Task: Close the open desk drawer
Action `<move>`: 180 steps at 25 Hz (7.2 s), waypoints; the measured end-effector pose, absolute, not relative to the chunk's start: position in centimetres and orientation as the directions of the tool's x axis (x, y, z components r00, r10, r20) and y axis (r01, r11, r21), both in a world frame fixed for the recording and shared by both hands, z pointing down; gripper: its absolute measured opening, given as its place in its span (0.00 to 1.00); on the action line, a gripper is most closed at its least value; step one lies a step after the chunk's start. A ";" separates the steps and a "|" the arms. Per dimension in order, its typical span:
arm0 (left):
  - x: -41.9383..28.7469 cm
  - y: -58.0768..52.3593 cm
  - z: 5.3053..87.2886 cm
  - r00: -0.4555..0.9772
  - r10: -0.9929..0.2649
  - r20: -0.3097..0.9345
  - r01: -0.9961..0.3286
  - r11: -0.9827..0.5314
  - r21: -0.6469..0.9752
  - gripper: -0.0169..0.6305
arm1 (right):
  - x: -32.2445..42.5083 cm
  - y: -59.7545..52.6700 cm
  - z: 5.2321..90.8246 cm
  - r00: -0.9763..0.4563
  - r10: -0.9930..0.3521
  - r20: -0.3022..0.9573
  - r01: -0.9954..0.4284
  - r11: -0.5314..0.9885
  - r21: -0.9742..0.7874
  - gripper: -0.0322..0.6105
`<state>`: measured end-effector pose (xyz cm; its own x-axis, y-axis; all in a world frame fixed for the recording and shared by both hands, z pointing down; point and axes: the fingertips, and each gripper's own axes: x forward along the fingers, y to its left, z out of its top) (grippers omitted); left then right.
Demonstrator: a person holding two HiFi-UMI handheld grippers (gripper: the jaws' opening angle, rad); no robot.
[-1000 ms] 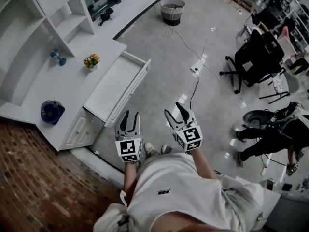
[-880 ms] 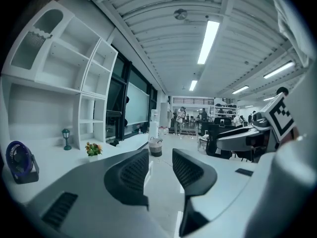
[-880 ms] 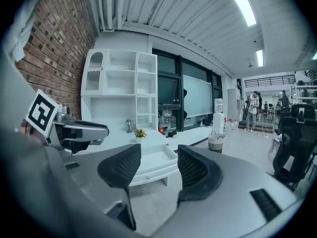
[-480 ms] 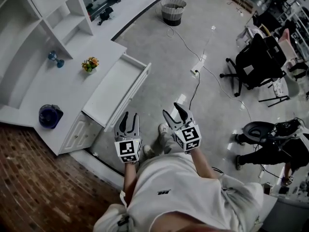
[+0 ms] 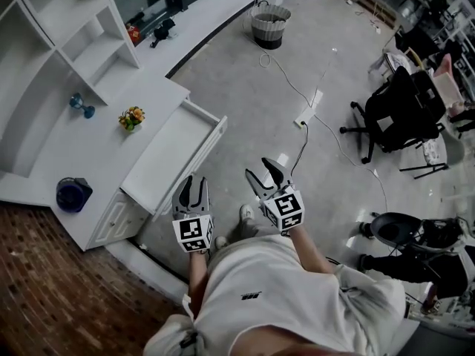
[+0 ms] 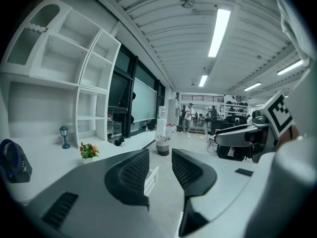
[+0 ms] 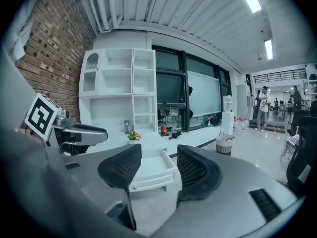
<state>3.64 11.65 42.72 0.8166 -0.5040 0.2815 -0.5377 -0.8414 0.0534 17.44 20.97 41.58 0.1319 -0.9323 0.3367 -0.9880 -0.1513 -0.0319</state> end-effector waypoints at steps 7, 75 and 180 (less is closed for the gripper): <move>8.4 11.7 42.7 0.793 -0.534 0.292 -0.569 -0.821 0.045 0.26 | 22.5 20.9 41.4 0.093 -0.941 0.327 -0.991 -0.118 -0.058 0.40; -0.8 1.2 65.9 0.388 -0.607 0.694 -0.914 -0.351 0.205 0.28 | 20.6 -0.3 66.6 -0.309 -0.632 0.711 -0.947 0.268 -0.174 0.41; -7.0 -8.9 74.9 0.159 -0.605 0.780 -0.986 -0.057 0.156 0.34 | 19.7 -14.2 73.8 -0.276 -0.625 0.730 -0.957 0.253 -0.146 0.48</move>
<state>-6.99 -8.86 74.90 0.1587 -0.6051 0.7801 -0.9860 -0.0568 0.1565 19.72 -14.16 73.76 -0.2763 -0.6249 0.7302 -0.9565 0.2526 -0.1457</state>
